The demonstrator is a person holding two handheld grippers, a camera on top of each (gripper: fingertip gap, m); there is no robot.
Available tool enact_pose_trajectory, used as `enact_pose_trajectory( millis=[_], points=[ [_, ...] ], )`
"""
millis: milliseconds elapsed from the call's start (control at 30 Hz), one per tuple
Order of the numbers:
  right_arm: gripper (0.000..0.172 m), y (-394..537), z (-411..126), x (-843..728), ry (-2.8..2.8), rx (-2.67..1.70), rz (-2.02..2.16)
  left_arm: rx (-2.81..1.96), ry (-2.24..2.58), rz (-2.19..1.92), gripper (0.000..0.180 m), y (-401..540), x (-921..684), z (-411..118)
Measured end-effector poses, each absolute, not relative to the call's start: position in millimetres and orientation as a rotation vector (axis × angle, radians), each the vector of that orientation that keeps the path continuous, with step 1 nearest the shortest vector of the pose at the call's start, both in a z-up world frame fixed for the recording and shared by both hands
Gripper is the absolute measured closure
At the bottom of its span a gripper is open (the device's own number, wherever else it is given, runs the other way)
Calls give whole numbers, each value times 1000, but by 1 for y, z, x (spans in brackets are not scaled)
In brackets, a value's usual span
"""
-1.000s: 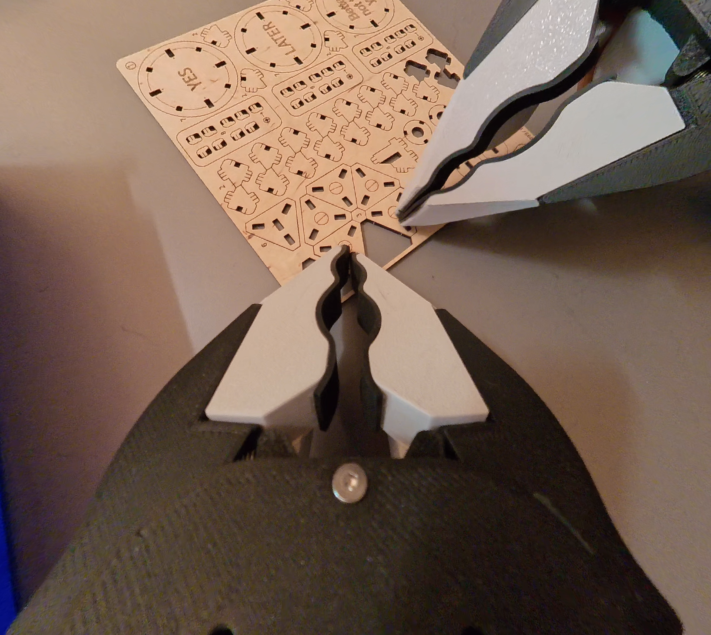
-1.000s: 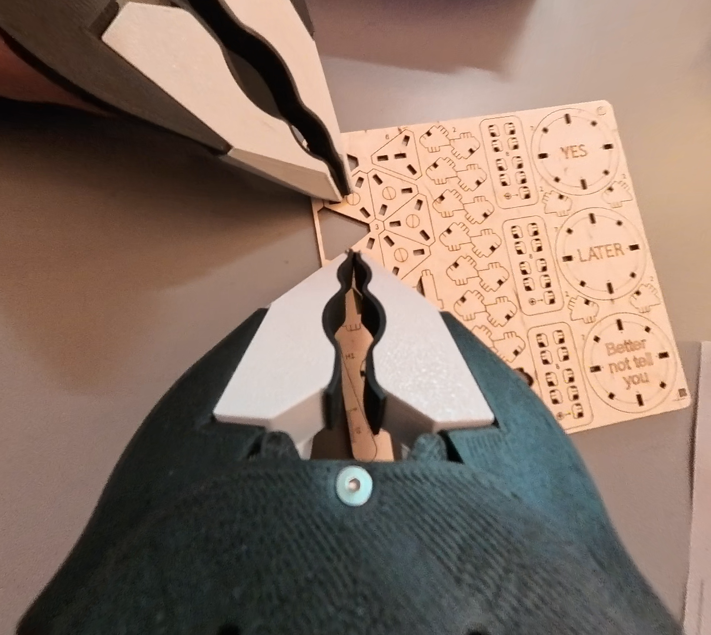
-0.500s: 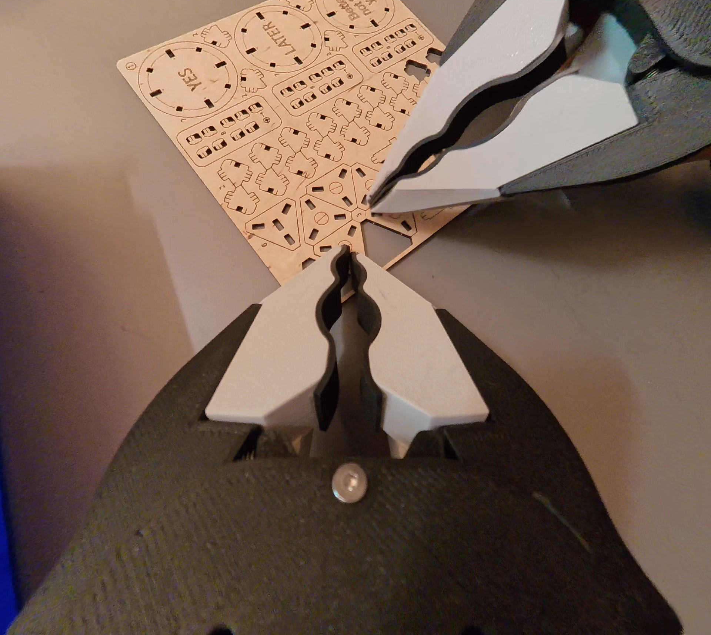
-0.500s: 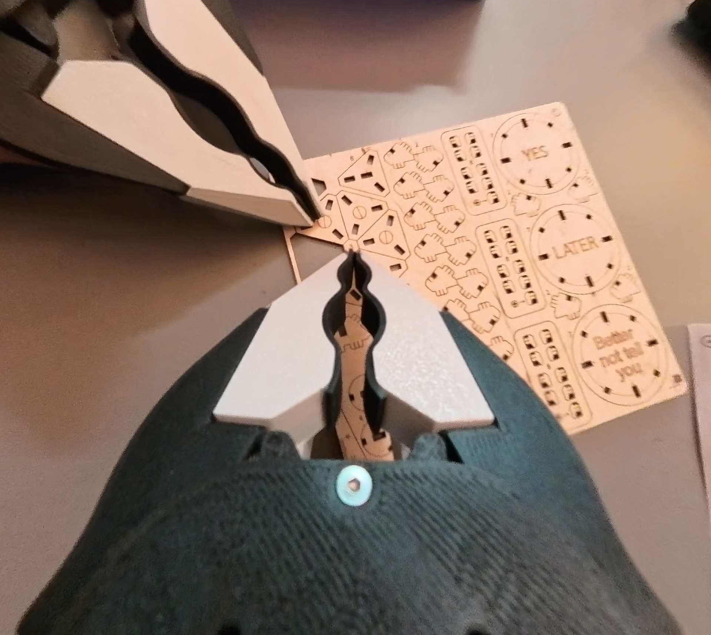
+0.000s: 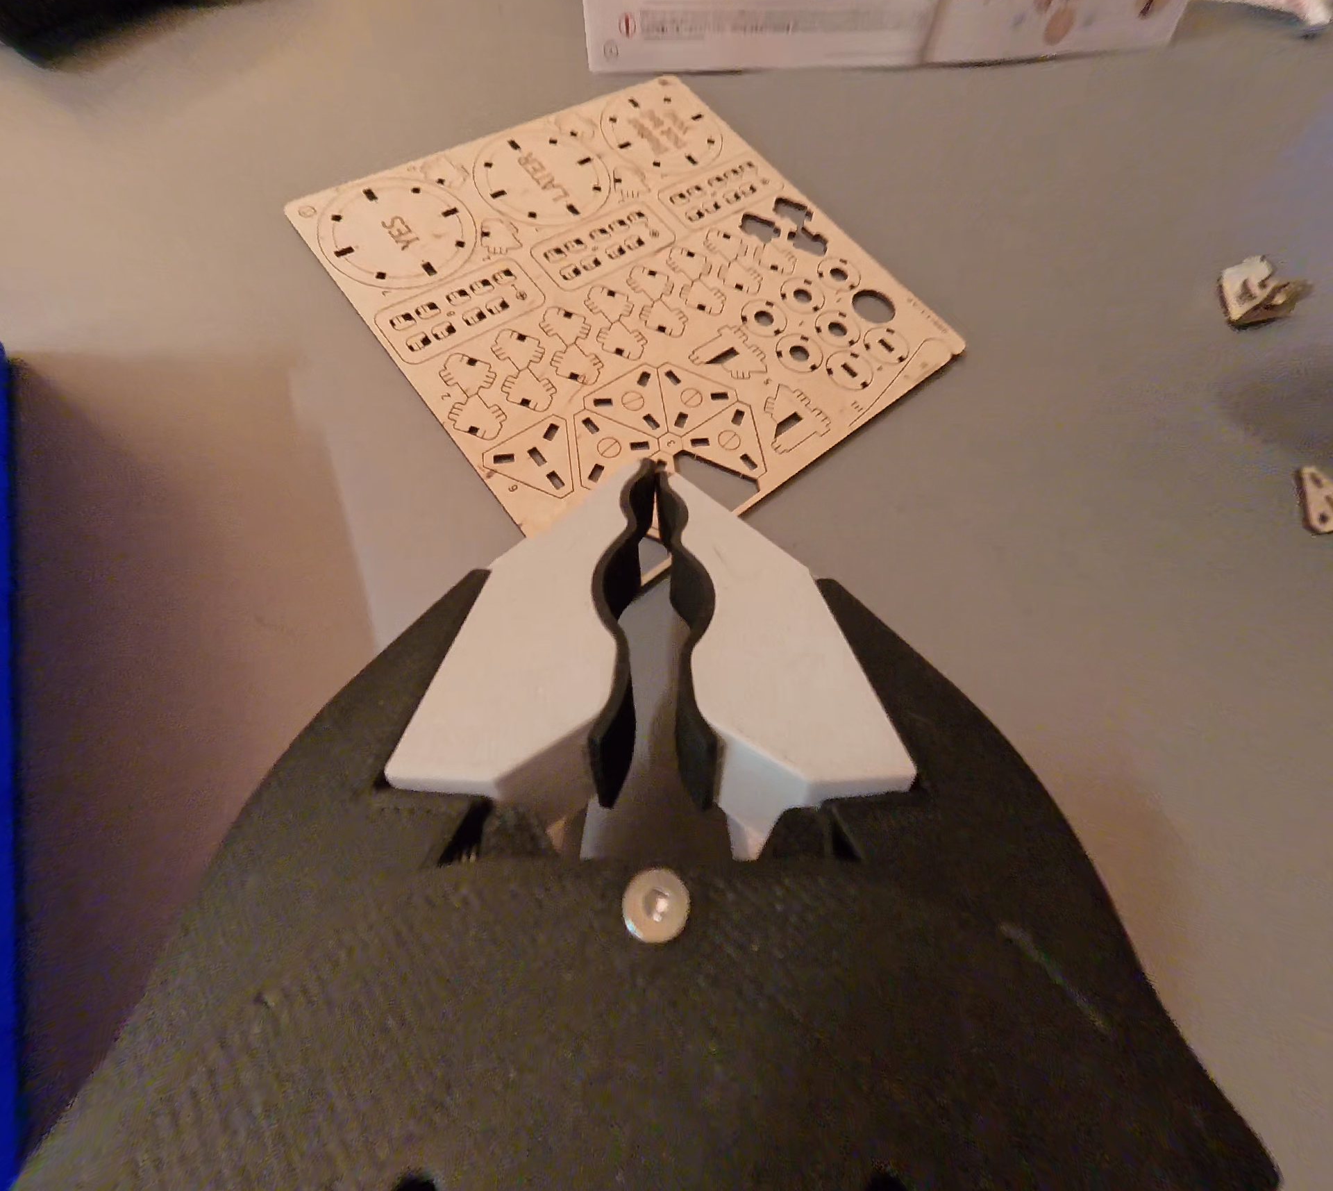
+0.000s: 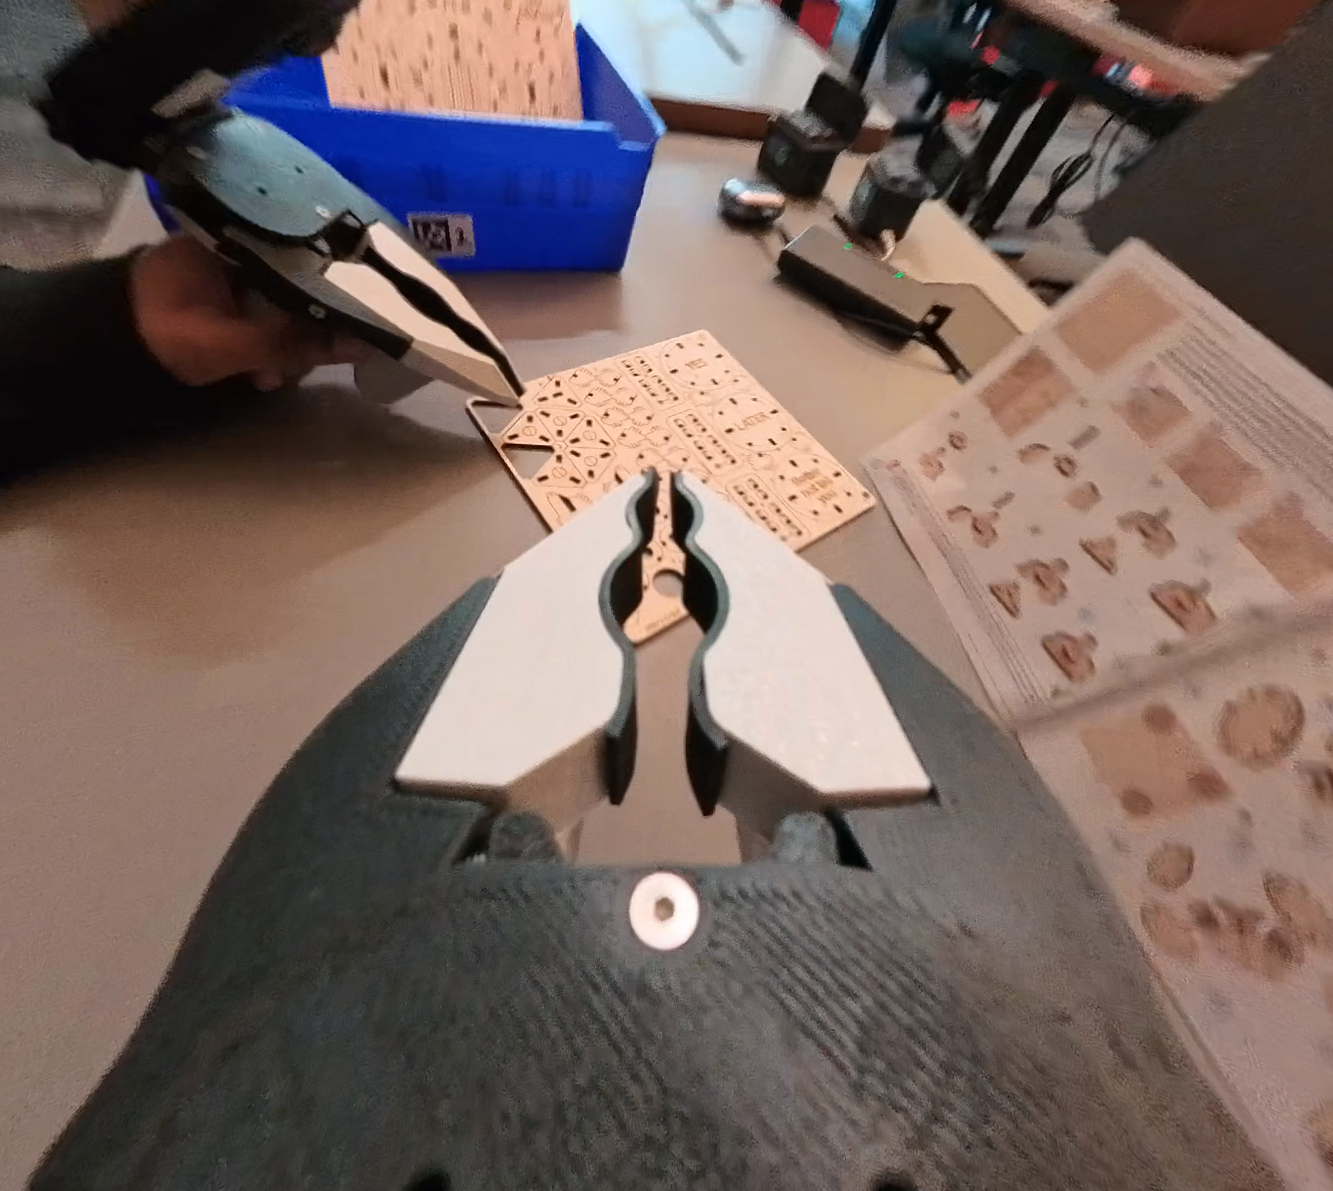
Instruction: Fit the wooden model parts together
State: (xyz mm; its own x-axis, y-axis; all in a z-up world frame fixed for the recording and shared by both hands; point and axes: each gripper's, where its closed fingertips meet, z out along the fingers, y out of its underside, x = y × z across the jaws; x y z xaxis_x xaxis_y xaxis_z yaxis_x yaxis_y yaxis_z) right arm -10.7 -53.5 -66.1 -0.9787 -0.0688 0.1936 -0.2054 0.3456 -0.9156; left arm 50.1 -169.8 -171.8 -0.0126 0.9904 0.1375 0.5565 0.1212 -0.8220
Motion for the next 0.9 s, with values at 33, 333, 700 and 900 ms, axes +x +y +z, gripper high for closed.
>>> enact_pose_trajectory(
  millis=[33, 333, 700, 900],
  points=[
    [172, -36, -64, -17, -2432, 214, 1791, -1512, -1659, 749, 180, -171, 50, -170],
    [162, 67, -93, -89, -2361, -46, 1743, -1637, -1487, 766, 180, -121, 35, -131],
    [155, 95, -121, -97, -2405, -30, 1736, -1931, -1084, 560, 179, 9, -73, -132],
    [152, 90, -119, -94, -2397, -93, 1785, -1856, -995, 500, 180, 28, -73, -148]
  ],
)
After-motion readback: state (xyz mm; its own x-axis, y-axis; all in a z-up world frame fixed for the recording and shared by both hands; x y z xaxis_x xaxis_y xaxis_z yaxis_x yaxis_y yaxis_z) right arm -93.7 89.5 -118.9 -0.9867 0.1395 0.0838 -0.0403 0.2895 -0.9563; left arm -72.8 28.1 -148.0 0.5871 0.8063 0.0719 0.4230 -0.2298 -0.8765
